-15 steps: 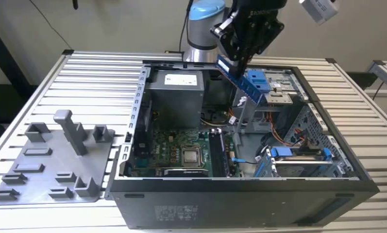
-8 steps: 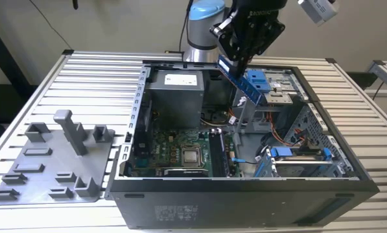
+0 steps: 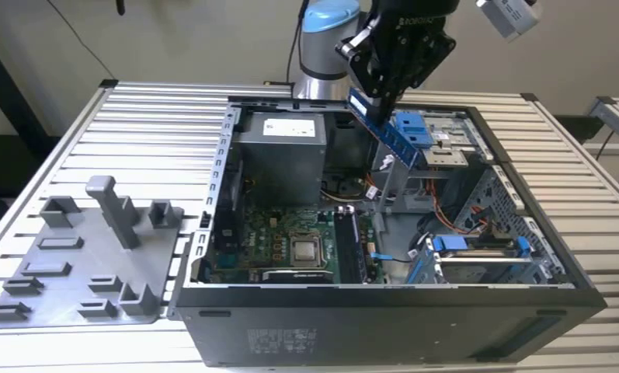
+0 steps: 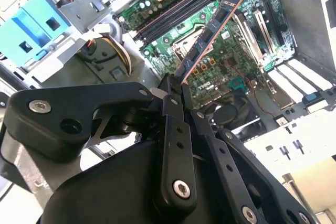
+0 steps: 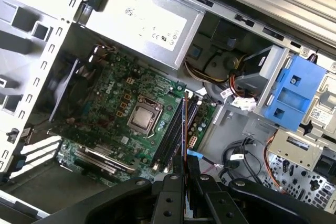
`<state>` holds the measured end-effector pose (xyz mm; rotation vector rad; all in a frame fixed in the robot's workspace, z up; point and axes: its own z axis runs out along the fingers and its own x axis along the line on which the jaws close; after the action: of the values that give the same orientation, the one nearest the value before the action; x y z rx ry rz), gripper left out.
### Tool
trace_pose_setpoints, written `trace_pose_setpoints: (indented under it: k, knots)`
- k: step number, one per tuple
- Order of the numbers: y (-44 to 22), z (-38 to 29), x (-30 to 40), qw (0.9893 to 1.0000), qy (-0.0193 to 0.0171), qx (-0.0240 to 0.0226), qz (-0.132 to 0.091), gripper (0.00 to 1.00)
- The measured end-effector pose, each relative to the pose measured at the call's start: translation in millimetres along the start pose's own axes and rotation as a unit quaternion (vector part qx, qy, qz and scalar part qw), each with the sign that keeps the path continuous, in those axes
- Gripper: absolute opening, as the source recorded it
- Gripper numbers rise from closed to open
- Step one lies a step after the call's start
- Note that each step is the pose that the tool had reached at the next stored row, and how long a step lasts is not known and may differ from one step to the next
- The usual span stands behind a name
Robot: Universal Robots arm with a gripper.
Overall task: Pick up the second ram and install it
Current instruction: 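Insert the second ram into the second slot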
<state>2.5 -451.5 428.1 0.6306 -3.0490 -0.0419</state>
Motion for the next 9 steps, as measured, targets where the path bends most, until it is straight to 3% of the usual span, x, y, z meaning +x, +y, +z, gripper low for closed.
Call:
trace_pose_setpoints:
  k: [9]
  knots:
    - [-0.1, 1.7, 0.0, 0.9996, -0.0005, 0.0003, 0.027, 0.14]
